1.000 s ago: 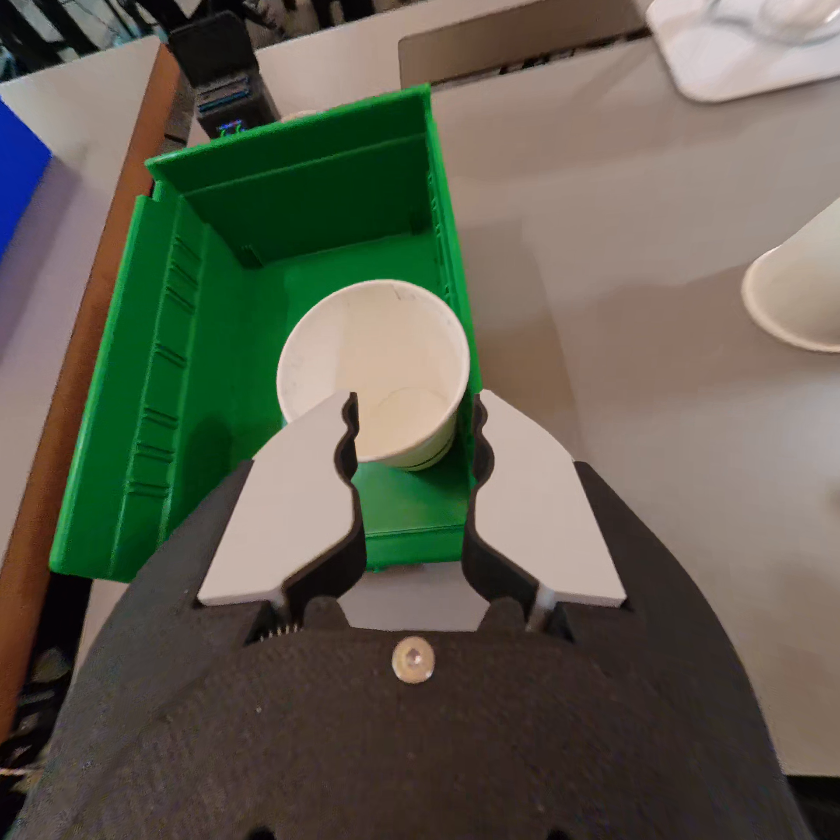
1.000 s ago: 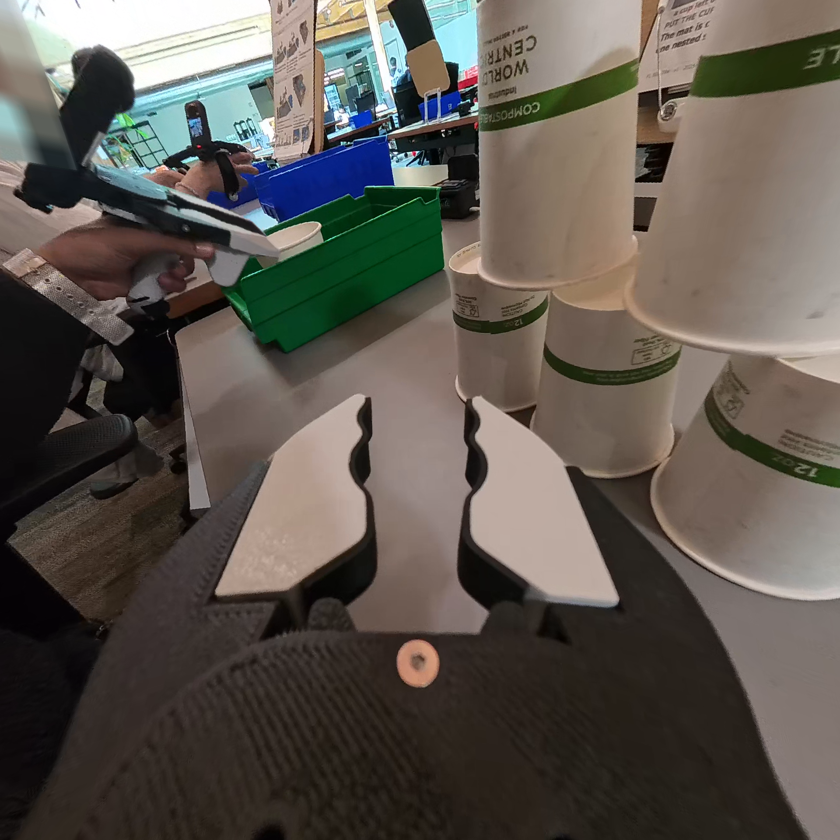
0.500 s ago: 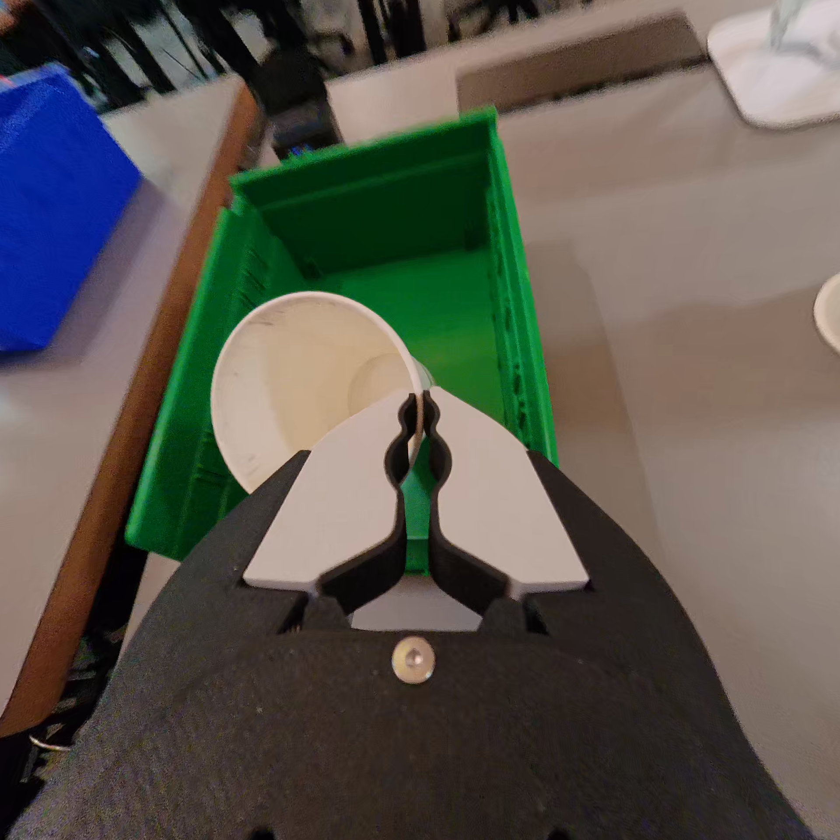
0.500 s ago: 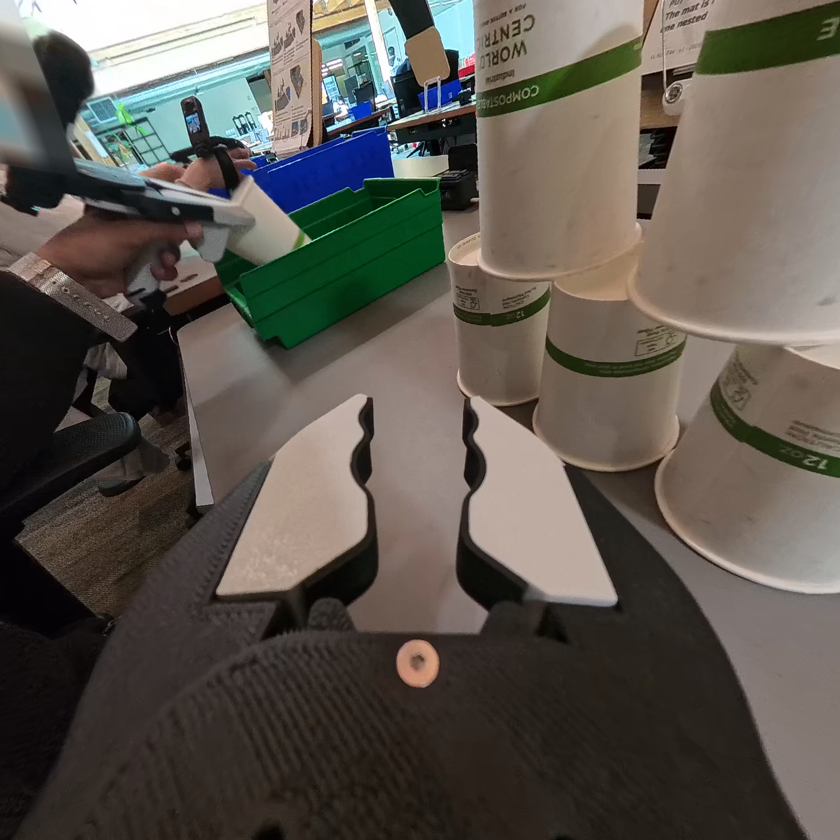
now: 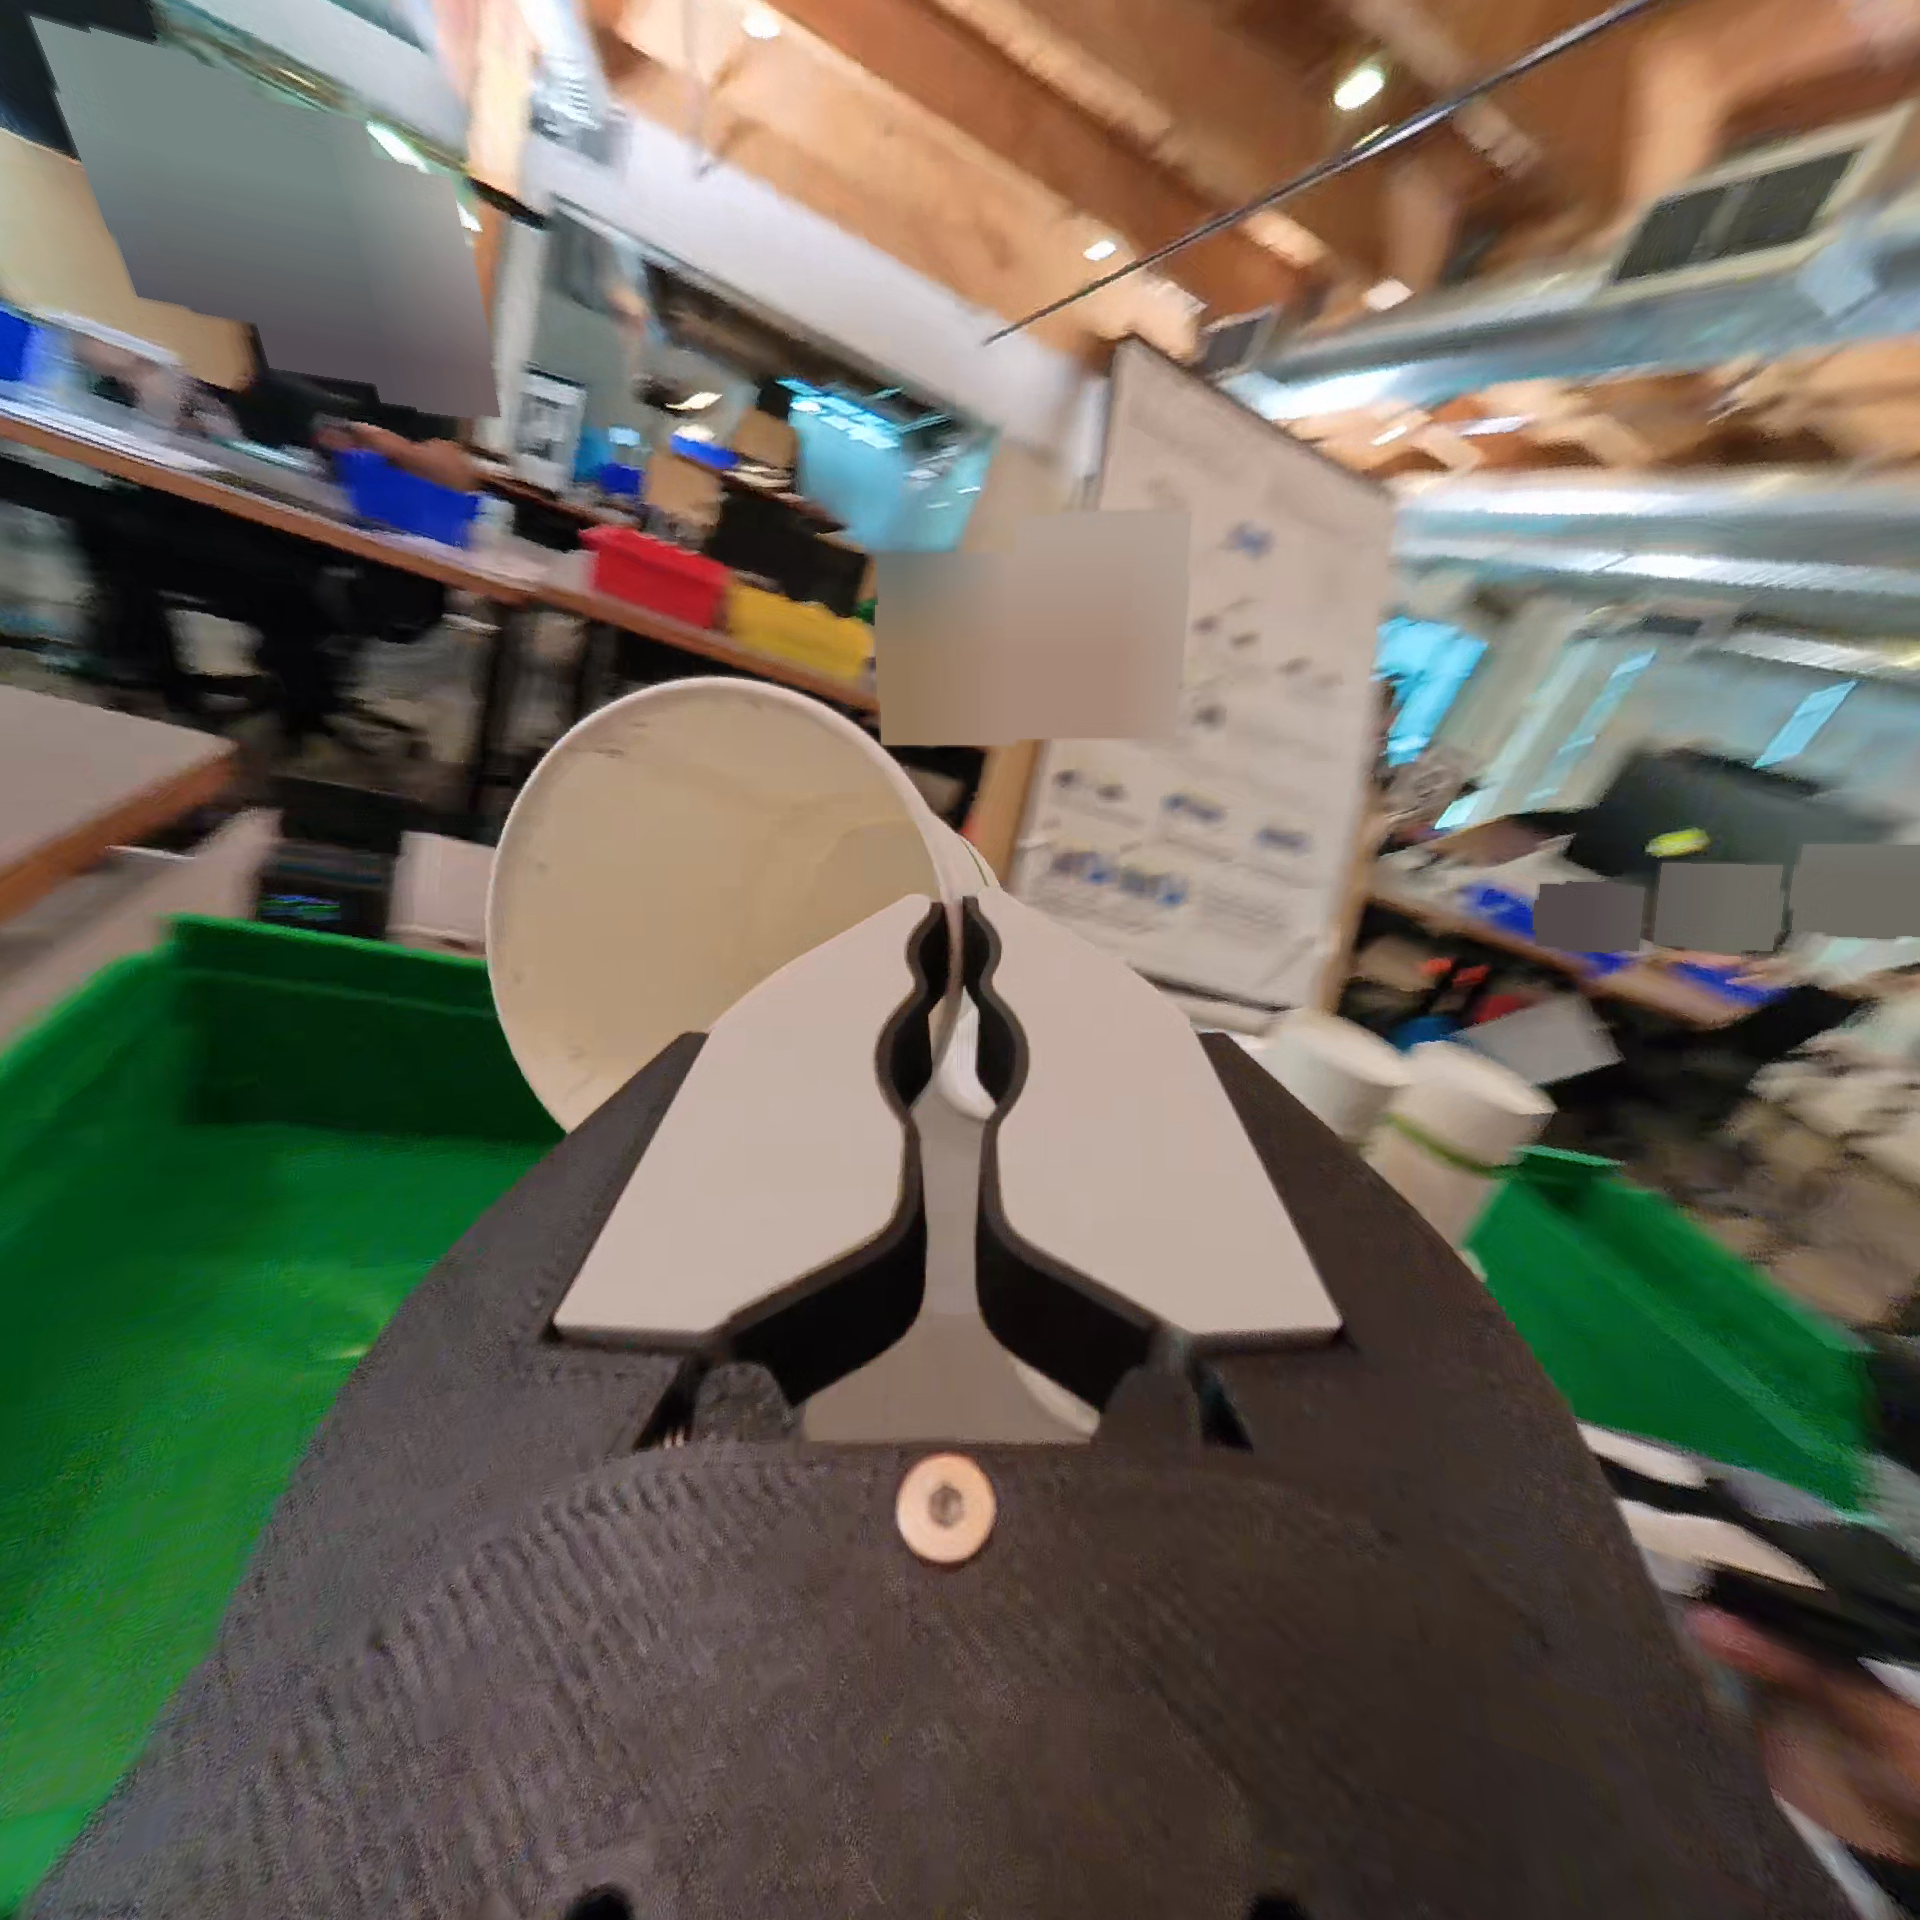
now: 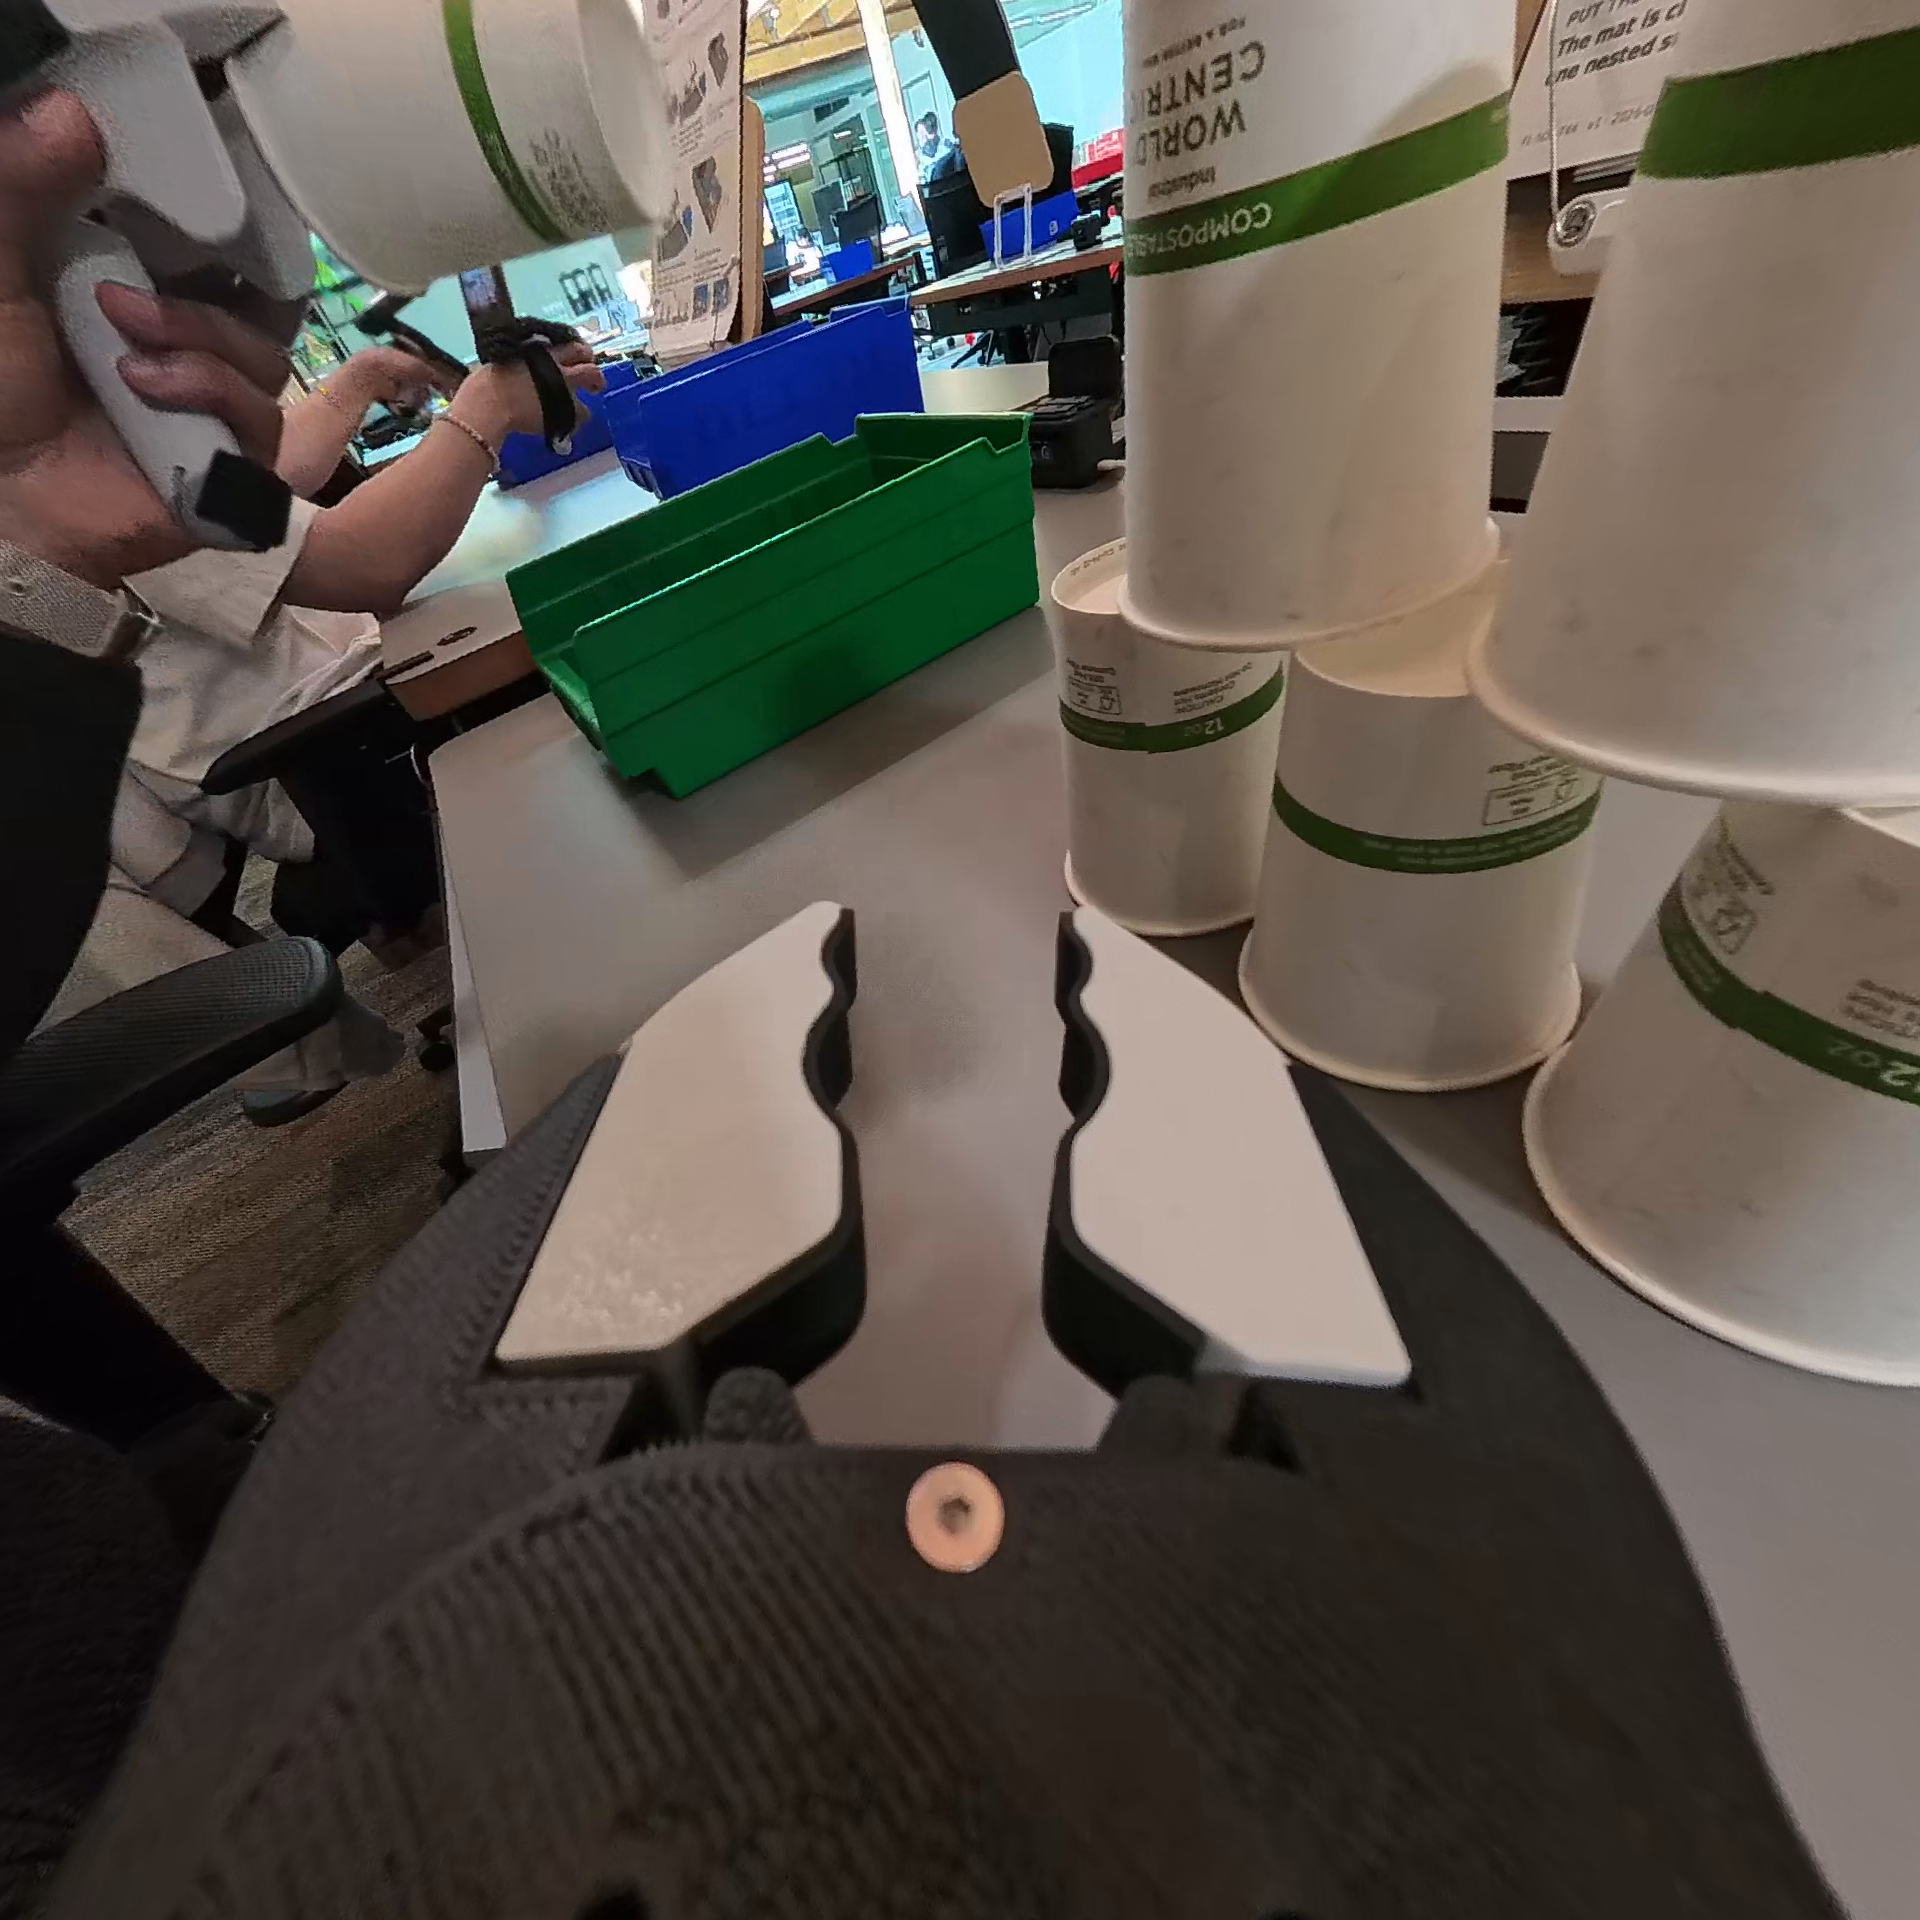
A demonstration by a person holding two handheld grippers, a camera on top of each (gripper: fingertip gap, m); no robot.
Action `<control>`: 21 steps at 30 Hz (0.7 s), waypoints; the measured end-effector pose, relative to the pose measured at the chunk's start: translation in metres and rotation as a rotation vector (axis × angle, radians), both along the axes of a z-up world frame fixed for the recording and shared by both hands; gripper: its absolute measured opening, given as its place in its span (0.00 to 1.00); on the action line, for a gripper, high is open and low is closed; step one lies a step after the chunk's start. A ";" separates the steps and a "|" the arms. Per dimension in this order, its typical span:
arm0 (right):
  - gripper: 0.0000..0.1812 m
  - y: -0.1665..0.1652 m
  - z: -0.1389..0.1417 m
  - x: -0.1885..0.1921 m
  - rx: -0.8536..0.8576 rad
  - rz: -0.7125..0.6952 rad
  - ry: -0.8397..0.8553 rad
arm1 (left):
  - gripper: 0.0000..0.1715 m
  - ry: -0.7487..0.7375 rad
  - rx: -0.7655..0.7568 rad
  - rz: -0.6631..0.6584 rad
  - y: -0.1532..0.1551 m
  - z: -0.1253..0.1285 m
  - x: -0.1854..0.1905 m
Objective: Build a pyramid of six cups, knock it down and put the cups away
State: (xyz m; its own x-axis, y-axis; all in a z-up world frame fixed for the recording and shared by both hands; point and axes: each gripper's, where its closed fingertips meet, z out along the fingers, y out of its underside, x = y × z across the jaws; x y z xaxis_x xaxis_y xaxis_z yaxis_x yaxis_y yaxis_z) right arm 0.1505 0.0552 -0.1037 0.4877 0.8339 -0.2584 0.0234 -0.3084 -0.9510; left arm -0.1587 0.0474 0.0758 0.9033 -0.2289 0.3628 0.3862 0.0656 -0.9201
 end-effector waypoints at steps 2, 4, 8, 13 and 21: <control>0.21 -0.002 0.002 -0.001 0.007 0.008 0.009 | 0.02 -0.101 0.037 -0.143 -0.001 0.008 0.030; 0.26 -0.005 0.007 -0.003 0.021 0.026 0.036 | 0.02 -0.183 0.077 -0.292 -0.004 0.015 0.064; 0.44 -0.008 0.037 0.001 0.110 -0.008 0.182 | 0.02 -0.426 0.235 -0.618 -0.020 0.031 0.133; 0.49 -0.014 0.068 0.012 0.188 -0.048 0.343 | 0.02 -0.631 0.201 -0.808 -0.021 -0.004 0.210; 0.51 -0.027 0.111 0.040 0.016 0.007 0.808 | 0.02 -0.827 0.045 -1.025 -0.043 -0.058 0.300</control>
